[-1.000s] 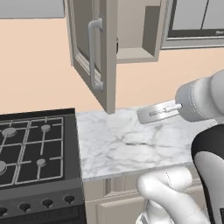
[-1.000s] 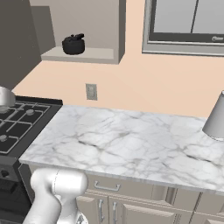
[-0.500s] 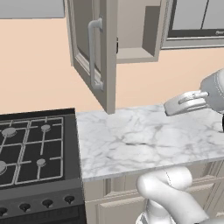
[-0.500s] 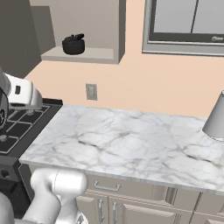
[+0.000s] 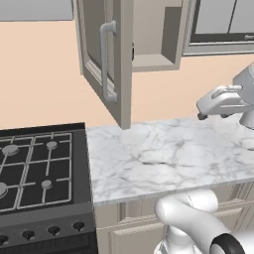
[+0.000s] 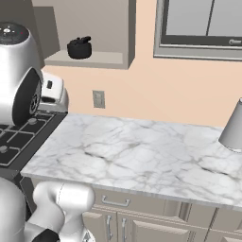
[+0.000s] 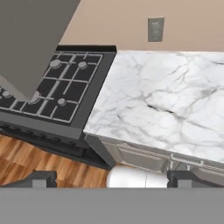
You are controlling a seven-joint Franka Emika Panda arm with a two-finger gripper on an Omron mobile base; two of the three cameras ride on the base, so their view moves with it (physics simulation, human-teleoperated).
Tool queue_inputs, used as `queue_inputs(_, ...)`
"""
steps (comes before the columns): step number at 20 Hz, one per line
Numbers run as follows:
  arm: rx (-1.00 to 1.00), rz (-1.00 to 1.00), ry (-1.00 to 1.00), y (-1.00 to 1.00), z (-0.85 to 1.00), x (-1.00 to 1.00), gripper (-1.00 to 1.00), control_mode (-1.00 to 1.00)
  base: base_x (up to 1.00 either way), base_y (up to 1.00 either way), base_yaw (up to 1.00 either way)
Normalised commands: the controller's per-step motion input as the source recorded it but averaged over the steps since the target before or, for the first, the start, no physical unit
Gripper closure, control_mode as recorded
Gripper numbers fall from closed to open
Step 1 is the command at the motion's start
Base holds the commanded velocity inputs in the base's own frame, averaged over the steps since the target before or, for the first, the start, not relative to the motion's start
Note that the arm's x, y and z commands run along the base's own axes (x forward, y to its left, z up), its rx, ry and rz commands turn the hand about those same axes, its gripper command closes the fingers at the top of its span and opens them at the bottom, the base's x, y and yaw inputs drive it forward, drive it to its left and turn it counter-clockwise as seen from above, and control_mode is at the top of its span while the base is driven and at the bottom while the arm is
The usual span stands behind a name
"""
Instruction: Open the cabinet, pick the kettle from the cabinet, and place it in the sink.
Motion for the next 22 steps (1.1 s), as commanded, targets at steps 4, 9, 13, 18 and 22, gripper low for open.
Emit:
queue_inputs(4,0.0,0.0,0.0,-0.15,0.0,0.48,-1.0,-1.0,0.0,0.0,0.0)
queue_inputs(9,0.05,0.0,-0.08,-0.07,0.0,0.52,-1.0,-1.0,0.0,0.0,0.0)
queue_inputs(13,0.06,0.0,-0.21,-0.02,-0.02,0.49,-1.0,-1.0,0.0,0.0,0.0)
queue_inputs(18,0.08,0.01,-0.16,0.0,0.02,0.52,-1.0,-1.0,0.0,0.0,0.0)
queue_inputs(22,0.01,-0.02,0.01,0.03,0.17,0.52,-1.0,-1.0,0.0,0.0,0.0)
